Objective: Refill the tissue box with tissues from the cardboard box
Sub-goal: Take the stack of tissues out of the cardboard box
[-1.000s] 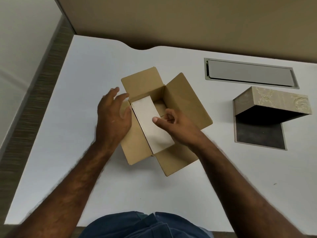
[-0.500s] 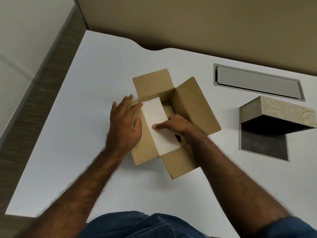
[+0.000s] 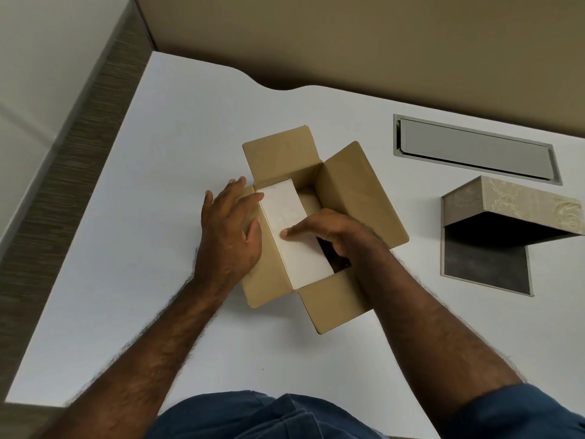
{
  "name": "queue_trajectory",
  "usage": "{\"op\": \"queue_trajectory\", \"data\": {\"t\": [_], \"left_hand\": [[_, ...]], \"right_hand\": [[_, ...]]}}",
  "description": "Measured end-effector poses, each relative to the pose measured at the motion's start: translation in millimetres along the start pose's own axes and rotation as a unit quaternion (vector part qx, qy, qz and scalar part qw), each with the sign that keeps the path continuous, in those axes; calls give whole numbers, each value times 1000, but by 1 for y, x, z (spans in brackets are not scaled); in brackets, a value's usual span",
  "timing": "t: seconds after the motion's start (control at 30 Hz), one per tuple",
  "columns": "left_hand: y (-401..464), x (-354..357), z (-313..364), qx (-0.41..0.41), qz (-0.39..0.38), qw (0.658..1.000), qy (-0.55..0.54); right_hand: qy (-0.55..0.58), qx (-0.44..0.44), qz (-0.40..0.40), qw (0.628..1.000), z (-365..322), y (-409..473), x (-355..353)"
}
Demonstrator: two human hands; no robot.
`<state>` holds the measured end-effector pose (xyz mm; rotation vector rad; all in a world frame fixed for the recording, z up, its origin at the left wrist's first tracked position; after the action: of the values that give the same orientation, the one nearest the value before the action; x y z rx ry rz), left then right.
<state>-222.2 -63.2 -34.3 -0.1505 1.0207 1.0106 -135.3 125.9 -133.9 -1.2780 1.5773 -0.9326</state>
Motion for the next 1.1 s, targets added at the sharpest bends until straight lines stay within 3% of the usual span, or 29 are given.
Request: {"op": "queue_trajectory", "data": {"t": [0.33, 1.1], "left_hand": [[-4, 1, -5, -4, -3, 1000, 3], [-12, -3, -9, -26, -2, 1000, -3]], "right_hand": [[5, -46, 15, 999, 0, -3, 6], [112, -62, -71, 989, 0, -12, 16]]}}
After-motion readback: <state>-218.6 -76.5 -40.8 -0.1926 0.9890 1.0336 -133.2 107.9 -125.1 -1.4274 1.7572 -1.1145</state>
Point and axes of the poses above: each hand's wrist, its own y-axis towards the middle knuckle, its own x-axis out of the palm, z = x × y, the point moved 8 cm from there along y, towards the middle knuckle, and after that the axes turned 5 degrees about x, right-handed, at the moved point
